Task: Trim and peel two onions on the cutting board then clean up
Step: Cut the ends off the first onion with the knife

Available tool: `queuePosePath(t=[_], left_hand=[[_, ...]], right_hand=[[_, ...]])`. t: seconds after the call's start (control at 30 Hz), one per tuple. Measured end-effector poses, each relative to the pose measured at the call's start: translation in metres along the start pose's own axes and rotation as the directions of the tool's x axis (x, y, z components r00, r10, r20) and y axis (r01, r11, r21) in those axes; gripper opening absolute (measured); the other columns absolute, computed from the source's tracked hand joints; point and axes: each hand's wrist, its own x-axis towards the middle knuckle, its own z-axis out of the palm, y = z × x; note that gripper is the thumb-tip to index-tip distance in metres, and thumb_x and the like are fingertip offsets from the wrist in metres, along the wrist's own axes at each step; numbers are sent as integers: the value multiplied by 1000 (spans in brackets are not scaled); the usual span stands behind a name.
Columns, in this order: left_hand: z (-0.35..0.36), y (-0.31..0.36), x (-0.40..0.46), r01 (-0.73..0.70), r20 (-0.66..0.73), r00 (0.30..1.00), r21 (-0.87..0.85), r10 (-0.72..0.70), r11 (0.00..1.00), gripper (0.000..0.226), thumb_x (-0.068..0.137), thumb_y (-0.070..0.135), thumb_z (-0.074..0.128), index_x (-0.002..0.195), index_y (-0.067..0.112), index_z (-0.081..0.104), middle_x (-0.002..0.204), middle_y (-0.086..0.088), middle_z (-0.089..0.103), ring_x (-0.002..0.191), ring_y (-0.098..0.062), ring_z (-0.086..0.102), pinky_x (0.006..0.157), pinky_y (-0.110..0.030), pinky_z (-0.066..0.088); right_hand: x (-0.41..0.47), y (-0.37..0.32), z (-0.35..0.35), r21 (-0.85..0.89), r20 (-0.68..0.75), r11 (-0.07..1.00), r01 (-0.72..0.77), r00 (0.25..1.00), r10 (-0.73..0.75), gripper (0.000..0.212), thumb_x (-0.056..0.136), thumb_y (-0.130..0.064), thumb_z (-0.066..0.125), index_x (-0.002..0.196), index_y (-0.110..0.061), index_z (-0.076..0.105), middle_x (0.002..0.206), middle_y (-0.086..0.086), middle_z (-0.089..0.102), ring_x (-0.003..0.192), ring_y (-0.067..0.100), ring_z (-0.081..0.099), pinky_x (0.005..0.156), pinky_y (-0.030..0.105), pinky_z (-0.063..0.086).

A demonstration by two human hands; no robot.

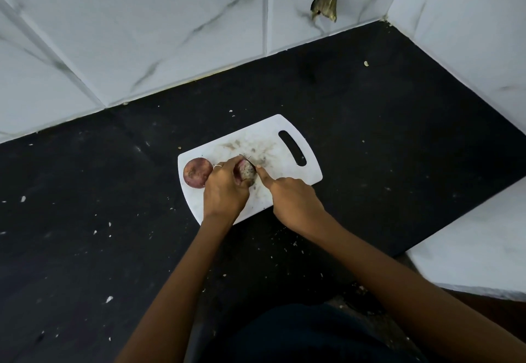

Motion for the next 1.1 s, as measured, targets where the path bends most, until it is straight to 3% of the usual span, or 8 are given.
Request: queuePosePath(t=[0.2, 0.4, 0.57, 0.83, 0.97, 1.1], left_hand=[[-5, 4, 7, 29, 5, 1000, -28, -29, 999, 44, 83, 6, 69, 126, 8, 61, 104, -13, 71, 96, -29, 66, 86, -40, 54], [-3, 5, -2, 21, -12, 1000, -58, -22, 998, 45, 82, 4, 69, 126, 9, 61, 103, -13, 70, 93, -28, 66, 82, -39, 55], [-2, 3, -3, 29, -11, 1000, -64, -29, 998, 45, 83, 7, 69, 128, 7, 60, 107, -14, 70, 94, -28, 67, 84, -36, 54], [-1, 4, -12, 82, -43, 995, -71, -85, 994, 50, 84, 11, 69, 131, 8, 54, 109, -12, 68, 98, -26, 66, 85, -37, 54], [-2, -4, -27, 137, -54, 988, -97, -143, 986, 52, 84, 19, 72, 128, 12, 46, 111, -7, 63, 99, -25, 64, 83, -37, 52], [0, -5, -35, 125, -76, 988, -95, -132, 988, 54, 83, 25, 72, 128, 16, 43, 114, -7, 62, 100, -24, 65, 84, -43, 55]], right_hand=[[8, -5, 7, -8, -43, 1000, -15, 999, 15, 75, 92, -3, 46, 153, -22, 6, 93, 8, 55, 84, 24, 54, 63, 34, 34], [-6, -1, 12, -11, -33, 1000, -21, 999, 21, 81, 89, 1, 47, 153, -23, 4, 84, 4, 47, 75, 20, 47, 61, 33, 36], [8, -5, 20, -28, -37, 999, -21, 999, 20, 79, 90, -1, 48, 153, -18, 4, 95, 9, 59, 88, 27, 59, 63, 34, 37], [-10, 6, 39, -12, -50, 1000, -24, 998, 23, 84, 90, -1, 48, 153, -25, -2, 96, 9, 56, 85, 28, 60, 60, 35, 36], [-5, 14, 33, 100, -25, 995, -23, 999, 26, 76, 92, -5, 43, 152, -31, 5, 85, 5, 52, 82, 26, 58, 63, 34, 39], [-1, 25, 25, 289, -191, 957, -22, 978, 81, 57, 99, -15, 37, 149, -37, 21, 69, 1, 51, 71, 24, 56, 65, 35, 43]])
